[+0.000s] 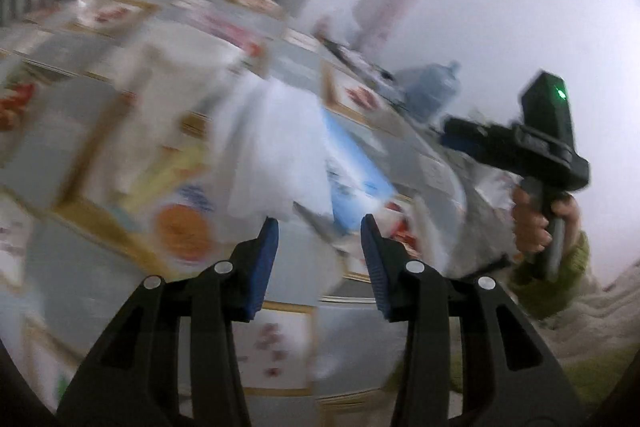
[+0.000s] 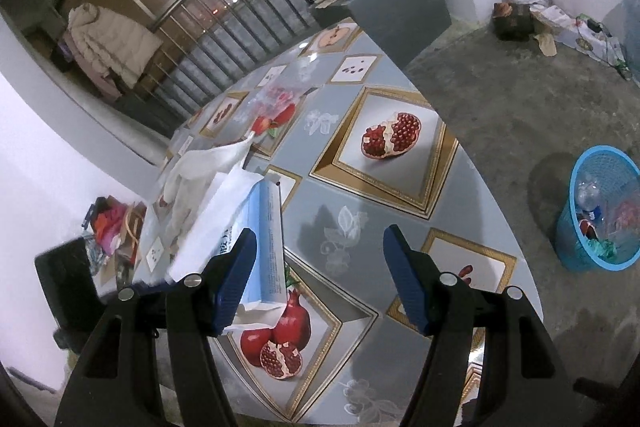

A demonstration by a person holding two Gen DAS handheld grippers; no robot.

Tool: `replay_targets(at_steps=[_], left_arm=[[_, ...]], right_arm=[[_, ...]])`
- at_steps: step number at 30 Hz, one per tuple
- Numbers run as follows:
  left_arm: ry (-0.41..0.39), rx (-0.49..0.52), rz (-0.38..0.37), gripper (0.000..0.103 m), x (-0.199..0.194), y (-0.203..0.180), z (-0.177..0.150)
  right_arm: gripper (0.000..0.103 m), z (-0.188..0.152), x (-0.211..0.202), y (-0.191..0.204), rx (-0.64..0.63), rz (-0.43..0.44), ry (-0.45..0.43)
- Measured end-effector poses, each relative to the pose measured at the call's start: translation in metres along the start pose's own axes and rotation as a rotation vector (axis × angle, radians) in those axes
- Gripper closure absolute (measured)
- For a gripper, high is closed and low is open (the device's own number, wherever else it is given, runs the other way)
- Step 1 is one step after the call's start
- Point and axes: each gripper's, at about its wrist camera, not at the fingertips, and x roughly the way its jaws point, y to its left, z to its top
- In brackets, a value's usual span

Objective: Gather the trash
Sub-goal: 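Reach the left tool to the white tissue pack and close on it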

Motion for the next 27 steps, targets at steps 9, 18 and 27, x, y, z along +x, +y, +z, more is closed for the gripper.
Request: replay_targets(at_steps=[9, 18, 27], left_arm=[[-0.036, -0.02, 0.197, 0.064, -0.016, 0.021, 0.006], [-0.014, 0.047, 0.243, 0.056, -0.004, 0.012, 0.009], [0.049, 0.188, 0.408, 0.056, 0.025, 0.0, 0.018]], right_arm=[[0.038, -0.002, 0.006, 0.002, -0.007, 0.01, 0.018], [0.038, -0.005, 0.01, 0.007, -0.02, 0.016, 0.038], [0.038, -0.006, 0.011, 0.013, -0.044, 0.017, 0.049]])
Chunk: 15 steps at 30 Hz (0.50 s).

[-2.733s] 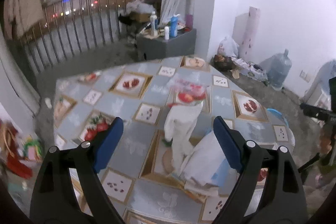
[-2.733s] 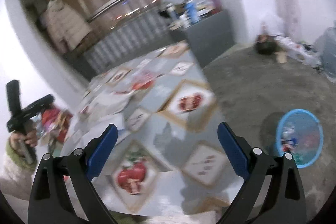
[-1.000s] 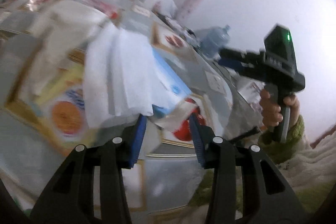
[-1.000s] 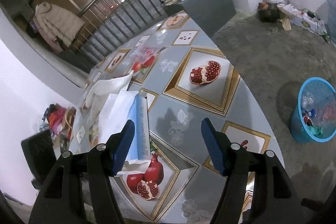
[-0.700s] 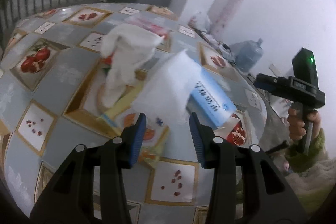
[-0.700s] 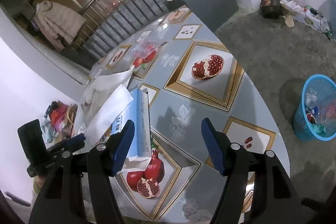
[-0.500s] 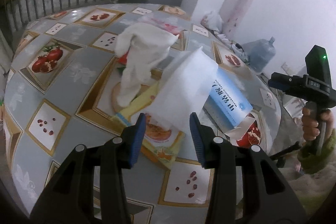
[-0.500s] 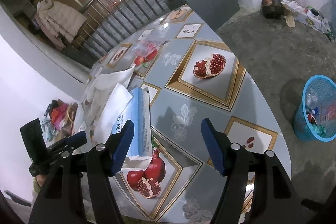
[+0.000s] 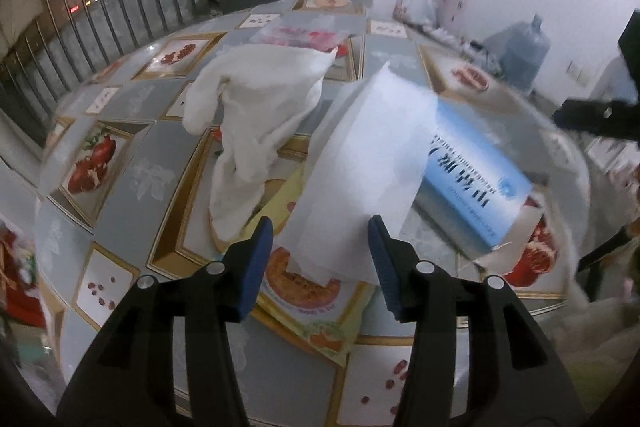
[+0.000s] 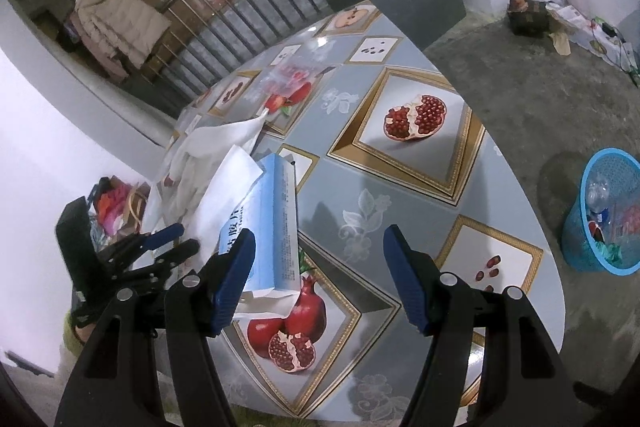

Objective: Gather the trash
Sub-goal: 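Reach the left tool to the white tissue pack and close on it, then close the right tool on the blue Mecobalamin box while the left tool holds the tissue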

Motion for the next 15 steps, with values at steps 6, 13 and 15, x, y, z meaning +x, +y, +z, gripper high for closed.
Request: replay_targets(at_steps=[6, 13, 15], left_arm=[[0.015, 0.025, 0.03, 0.056, 0.004, -0.007, 0.002], [0.032, 0.017, 0.026, 0.057, 0.007, -0.012, 0.001], [0.031, 0.022, 0.031, 0.057, 0.006, -0.013, 0.0]], right_arm=[[0.038, 0.0, 0.0, -0.002, 0.004, -0.001, 0.002], [0.038, 0.0, 0.001, -0.001, 0.002, 0.0, 0.006], [0.038, 0.0, 0.001, -0.001, 0.003, 0.0, 0.005]])
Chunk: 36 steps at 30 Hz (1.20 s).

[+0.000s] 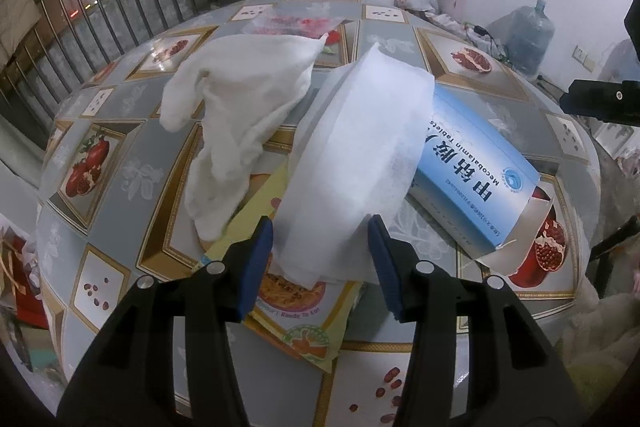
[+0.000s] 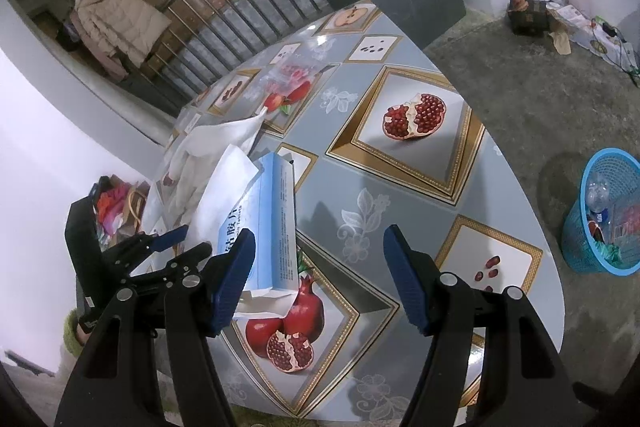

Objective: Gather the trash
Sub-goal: 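Close the right tool on the blue Mecobalamin box while the left tool holds the tissue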

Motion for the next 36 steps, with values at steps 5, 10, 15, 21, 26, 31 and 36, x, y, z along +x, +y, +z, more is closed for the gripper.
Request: replay_targets(at_steps=[5, 10, 15, 21, 26, 31, 36], left_arm=[[0.001, 0.012, 0.007, 0.058, 0.001, -0.002, 0.002], [0.001, 0.018, 0.014, 0.058, 0.0, -0.002, 0.001], [-0.002, 0.018, 0.015, 0.058, -0.001, -0.002, 0.002], [-0.003, 0.012, 0.02, 0.058, -0.003, 0.001, 0.001], [-0.021, -0.008, 0.03, 0.058, -0.012, 0.006, 0.002], [-0.054, -0.036, 0.045, 0.057, -0.025, 0.011, 0.002], [-0.075, -0.055, 0.062, 0.057, -0.037, 0.016, 0.001]], right_arm=[[0.038, 0.0, 0.0, 0.001, -0.007, -0.001, 0.002], [0.038, -0.004, 0.006, 0.013, -0.07, -0.013, 0.016], [0.03, -0.015, 0.018, 0.04, -0.18, -0.004, 0.04], [0.022, -0.031, 0.034, 0.073, -0.31, 0.002, 0.075], [0.02, -0.039, 0.051, 0.093, -0.411, -0.038, 0.101], [0.02, -0.043, 0.067, 0.102, -0.479, -0.09, 0.12], [0.02, -0.043, 0.073, 0.097, -0.479, -0.105, 0.13]])
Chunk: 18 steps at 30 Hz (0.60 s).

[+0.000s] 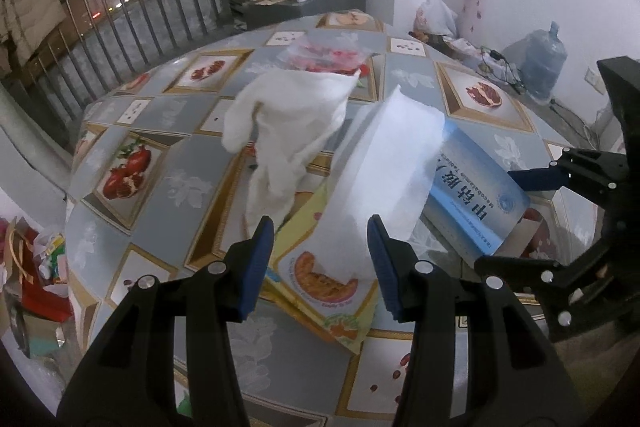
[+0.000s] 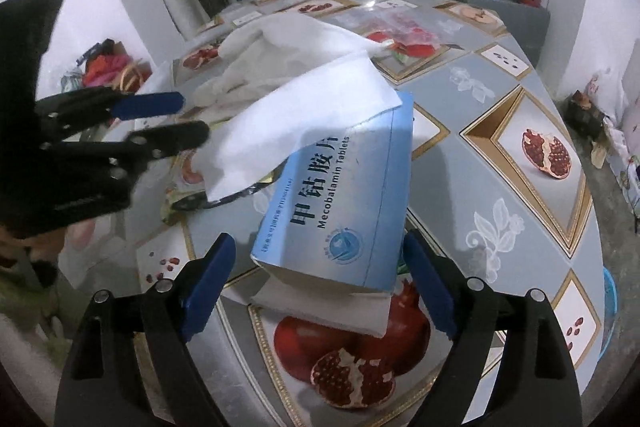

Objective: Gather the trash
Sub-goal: 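Close the right tool on the blue Mecobalamin box while the left tool holds the tissue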

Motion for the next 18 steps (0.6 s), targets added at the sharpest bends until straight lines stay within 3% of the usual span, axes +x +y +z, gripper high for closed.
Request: replay_targets(at_steps=[3, 18], left_arm=[[-0.003, 0.0, 0.005, 0.057, -0.004, 0.001, 0.001], [0.002, 0.027, -0.008, 0.057, -0.009, -0.01, 0.0]], right_arm=[[0.027, -0.001, 0.002, -0.003, 0.004, 0.004, 0.008], [0.029, -0.025, -0.023, -0.019, -0.096, 0.024, 0.011]])
